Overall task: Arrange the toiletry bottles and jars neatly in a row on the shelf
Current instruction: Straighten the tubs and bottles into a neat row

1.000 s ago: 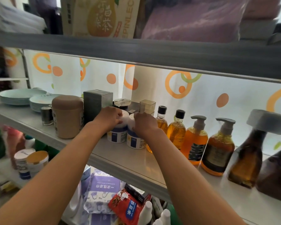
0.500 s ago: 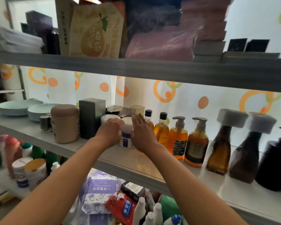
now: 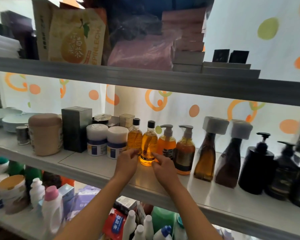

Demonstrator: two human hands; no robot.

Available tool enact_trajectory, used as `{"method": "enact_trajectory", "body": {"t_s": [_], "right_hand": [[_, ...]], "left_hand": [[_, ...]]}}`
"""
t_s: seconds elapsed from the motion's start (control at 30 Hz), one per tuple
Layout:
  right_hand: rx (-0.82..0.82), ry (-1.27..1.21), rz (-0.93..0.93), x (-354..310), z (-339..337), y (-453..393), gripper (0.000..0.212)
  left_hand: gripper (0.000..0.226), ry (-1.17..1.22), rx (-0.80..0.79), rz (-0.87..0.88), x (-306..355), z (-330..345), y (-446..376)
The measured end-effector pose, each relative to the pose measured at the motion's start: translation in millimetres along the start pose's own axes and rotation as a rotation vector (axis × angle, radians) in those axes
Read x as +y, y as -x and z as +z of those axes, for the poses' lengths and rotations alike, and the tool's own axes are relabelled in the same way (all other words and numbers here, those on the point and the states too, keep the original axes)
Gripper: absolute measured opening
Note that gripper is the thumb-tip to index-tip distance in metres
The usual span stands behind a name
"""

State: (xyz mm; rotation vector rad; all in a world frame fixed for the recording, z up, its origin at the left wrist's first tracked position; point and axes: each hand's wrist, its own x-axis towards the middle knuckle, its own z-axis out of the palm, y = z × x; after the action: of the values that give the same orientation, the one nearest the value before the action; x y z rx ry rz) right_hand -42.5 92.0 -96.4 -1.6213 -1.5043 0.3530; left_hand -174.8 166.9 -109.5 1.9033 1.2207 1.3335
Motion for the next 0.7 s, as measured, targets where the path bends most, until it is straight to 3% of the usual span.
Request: {"method": "enact_trajectory", "body": {"t_s": [0.2, 0.57, 0.63, 0.7], "right_hand": [[-0.114, -0.119, -0.016, 5, 13, -1, 0.047], [-0.15, -0.098, 0.004, 10, 17, 0, 0.05], [-0.069, -0.096, 0.012, 9, 15, 0, 0.047], [0.146, -0.141, 0.047, 11, 5, 6, 0.04]], "left_hand": [[0.038, 0.017, -0.02, -0.062, -10, 11, 2], [0.03, -0.079, 0.029, 0.054, -14, 13, 7], [0.026, -0.101, 0.043, 0.083, -11, 14, 8], [0.025, -0.1, 0.018, 0.127, -2, 19, 12]]}}
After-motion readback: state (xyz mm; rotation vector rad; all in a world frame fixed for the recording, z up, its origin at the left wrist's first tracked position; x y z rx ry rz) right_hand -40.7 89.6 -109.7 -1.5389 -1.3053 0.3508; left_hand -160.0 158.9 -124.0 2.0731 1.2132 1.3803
